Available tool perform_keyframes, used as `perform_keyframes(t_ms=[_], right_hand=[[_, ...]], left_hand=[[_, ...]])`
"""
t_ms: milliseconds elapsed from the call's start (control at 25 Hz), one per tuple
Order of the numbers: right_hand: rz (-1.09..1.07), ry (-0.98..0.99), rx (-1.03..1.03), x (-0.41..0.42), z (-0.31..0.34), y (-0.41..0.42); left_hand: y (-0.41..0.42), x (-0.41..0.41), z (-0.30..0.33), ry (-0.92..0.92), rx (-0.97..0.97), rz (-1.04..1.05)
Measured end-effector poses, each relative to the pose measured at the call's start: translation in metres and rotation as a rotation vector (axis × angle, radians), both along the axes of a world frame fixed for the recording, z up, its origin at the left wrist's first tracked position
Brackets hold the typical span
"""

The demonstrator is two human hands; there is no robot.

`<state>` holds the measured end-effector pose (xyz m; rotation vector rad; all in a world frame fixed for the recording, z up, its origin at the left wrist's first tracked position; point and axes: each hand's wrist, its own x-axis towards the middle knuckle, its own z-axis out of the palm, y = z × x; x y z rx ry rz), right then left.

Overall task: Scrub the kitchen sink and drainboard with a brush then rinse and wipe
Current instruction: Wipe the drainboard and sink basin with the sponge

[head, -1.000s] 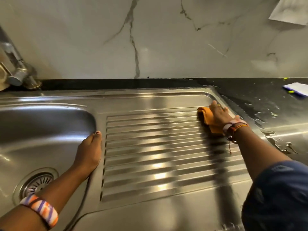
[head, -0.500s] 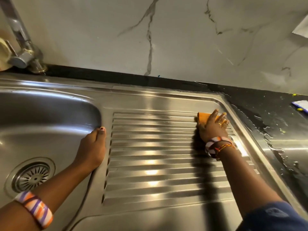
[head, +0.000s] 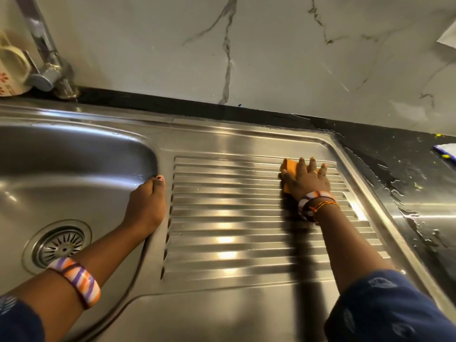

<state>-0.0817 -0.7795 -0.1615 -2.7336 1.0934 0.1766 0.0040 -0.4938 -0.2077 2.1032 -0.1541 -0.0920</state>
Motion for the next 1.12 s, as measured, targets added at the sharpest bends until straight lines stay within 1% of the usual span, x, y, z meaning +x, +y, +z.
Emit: perform_keyframes(t_ms=[120, 200, 280, 320, 400, 440, 480, 520, 560, 600, 640, 680, 720, 760, 800, 840, 880, 920, 960, 1000, 1120], right_hand=[[0.131, -0.021, -0.046, 0.018, -0.008, 0.044], [0.31, -0.083, -0.032, 0.034, -0.01, 0.088], [0.425, -0.172, 0.133, 0.048, -0.013, 0.137], [0.422, -0.258, 0.29, 0.05, -0.011, 0.151], [0.292, -0.553, 0.645, 0.042, 0.01, 0.156], [0.206, -0.682, 0.694, 0.038, 0.015, 0.146], [0.075, -0.763, 0.684, 0.025, 0.028, 0.12], [-0.043, -0.805, 0.611, 0.026, 0.02, 0.089], [-0.079, -0.687, 0.515, 0.038, -0.015, 0.057], [-0.117, -0.624, 0.36, 0.056, -0.059, 0.013], [-0.053, -0.505, 0.268, 0.056, -0.103, -0.03], [-0.003, -0.423, 0.207, 0.05, -0.132, -0.049], [0.059, -0.277, 0.176, 0.029, -0.126, -0.059], [-0.046, -0.132, 0.085, -0.003, -0.09, -0.051], [-0.081, -0.039, 0.008, -0.03, -0.052, -0.026], [-0.189, -0.118, -0.132, -0.045, -0.017, -0.023], [-0.288, -0.084, -0.132, -0.067, 0.009, -0.029], [-0.312, -0.084, -0.135, -0.068, 0.003, -0.043], [-0.281, -0.024, -0.047, -0.051, -0.001, -0.047], [-0.231, -0.046, -0.052, -0.04, 0.0, -0.049], [-0.338, -0.028, -0.082, -0.007, -0.011, -0.058]], left_hand=[[-0.001, 0.0, 0.002, -0.018, 0.012, -0.003], [-0.001, 0.0, 0.002, -0.019, 0.025, 0.0], [0.0, 0.0, 0.005, -0.008, 0.035, -0.001], [0.0, -0.001, 0.007, -0.005, 0.041, -0.005], [0.001, -0.001, 0.008, -0.014, 0.052, -0.02], [0.002, -0.001, 0.008, -0.016, 0.055, -0.027], [0.002, -0.001, 0.008, -0.013, 0.052, -0.032], [0.002, -0.001, 0.007, -0.01, 0.046, -0.033], [0.003, 0.0, 0.006, -0.011, 0.044, -0.034], [0.003, 0.0, 0.005, -0.014, 0.047, -0.035], [0.003, 0.001, 0.004, -0.019, 0.05, -0.037], [0.003, 0.001, 0.003, -0.024, 0.05, -0.042], [0.003, 0.001, 0.004, -0.03, 0.05, -0.046], [0.003, 0.0, 0.005, -0.033, 0.051, -0.05], [0.003, 0.0, 0.005, -0.034, 0.053, -0.054], [0.003, 0.001, 0.004, -0.032, 0.055, -0.055], [0.003, 0.001, 0.003, -0.028, 0.053, -0.053], [0.003, 0.001, 0.002, -0.022, 0.046, -0.047], [0.003, 0.001, 0.001, -0.018, 0.033, -0.04], [0.002, 0.002, 0.0, -0.016, 0.018, -0.032], [0.001, 0.002, -0.003, -0.026, -0.012, -0.016]])
